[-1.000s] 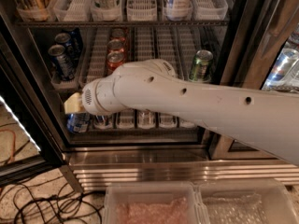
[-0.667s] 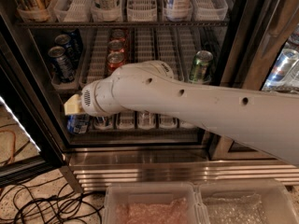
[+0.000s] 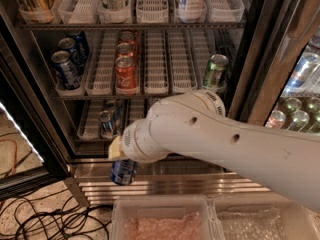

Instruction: Pick pepsi can from middle shelf of fridge

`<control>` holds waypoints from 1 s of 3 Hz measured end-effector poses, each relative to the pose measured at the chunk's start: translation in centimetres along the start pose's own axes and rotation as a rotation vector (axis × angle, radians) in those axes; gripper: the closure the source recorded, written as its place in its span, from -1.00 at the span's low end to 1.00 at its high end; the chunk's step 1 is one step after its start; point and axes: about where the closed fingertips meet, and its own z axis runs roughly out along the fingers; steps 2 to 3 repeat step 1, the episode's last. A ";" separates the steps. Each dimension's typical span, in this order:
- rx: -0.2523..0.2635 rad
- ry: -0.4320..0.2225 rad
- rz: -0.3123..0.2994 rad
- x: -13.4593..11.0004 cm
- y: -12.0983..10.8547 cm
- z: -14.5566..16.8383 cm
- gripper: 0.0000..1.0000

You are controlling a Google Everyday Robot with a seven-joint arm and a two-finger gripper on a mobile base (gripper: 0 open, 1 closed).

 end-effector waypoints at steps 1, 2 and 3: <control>0.134 0.063 0.126 4.3 -4.0 -2.4 1.00; 0.134 0.063 0.126 4.3 -4.0 -2.4 1.00; 0.134 0.063 0.126 4.3 -4.0 -2.4 1.00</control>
Offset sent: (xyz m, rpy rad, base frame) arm 0.0000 0.0000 0.0000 0.0000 0.0000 0.0000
